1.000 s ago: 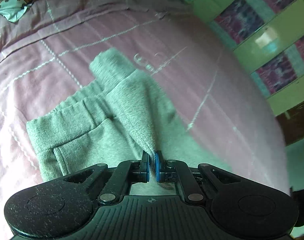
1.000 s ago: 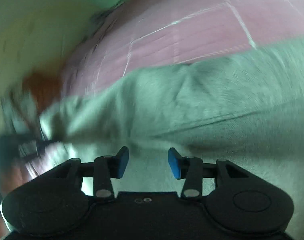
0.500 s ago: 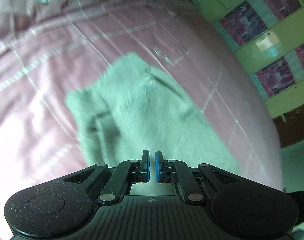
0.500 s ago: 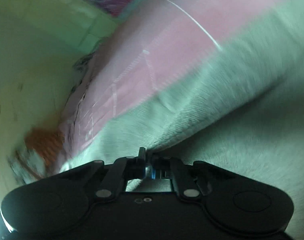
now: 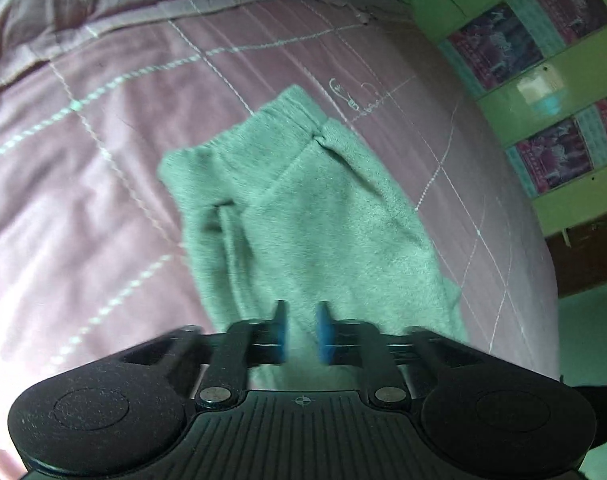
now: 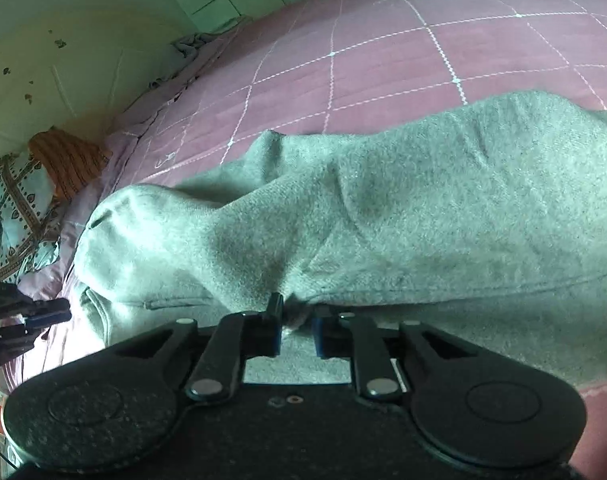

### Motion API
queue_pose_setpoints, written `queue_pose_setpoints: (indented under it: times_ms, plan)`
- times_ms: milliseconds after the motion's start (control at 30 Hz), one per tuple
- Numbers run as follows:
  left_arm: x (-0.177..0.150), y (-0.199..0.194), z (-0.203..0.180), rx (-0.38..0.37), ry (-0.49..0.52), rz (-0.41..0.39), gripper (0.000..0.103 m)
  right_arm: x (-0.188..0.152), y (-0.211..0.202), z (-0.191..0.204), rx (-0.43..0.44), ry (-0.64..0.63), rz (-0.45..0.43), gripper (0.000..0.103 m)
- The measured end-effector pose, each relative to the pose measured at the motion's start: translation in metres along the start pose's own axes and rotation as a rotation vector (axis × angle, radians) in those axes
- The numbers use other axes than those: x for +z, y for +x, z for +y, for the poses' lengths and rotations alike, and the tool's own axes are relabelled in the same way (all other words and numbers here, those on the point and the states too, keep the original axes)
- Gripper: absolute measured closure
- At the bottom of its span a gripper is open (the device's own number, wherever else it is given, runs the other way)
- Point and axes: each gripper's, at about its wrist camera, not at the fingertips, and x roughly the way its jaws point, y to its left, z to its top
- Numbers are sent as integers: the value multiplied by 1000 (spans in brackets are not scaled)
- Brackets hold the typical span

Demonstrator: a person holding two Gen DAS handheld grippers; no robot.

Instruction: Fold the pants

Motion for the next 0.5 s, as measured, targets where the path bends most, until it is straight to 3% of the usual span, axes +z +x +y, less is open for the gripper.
queue_pose_setpoints:
  times_ms: [67,133,233,267,300,333,500]
  plan:
    - [0,7,-2,27,-30,-42,18,3,-1,0,2,-11,-1,85]
    - [1,12,-1,51,-51,-79,18,-2,-9,2,3,5,3,84]
    - [4,27,8,41,-94,-55,18,-6,-9,2,12,48,14,83]
    - [3,30,11,22,-105,-56,22,-7,-10,2,14,55,18,83]
    - [3,31,11,2,-121,-67,35,-8,-9,3,14,59,20,83]
    - [1,29,12,-11,-139,-74,38,-8,-9,2,13,63,21,82]
    - [-3,41,15,-13,-156,-55,39,-7,-12,0,7,75,15,79]
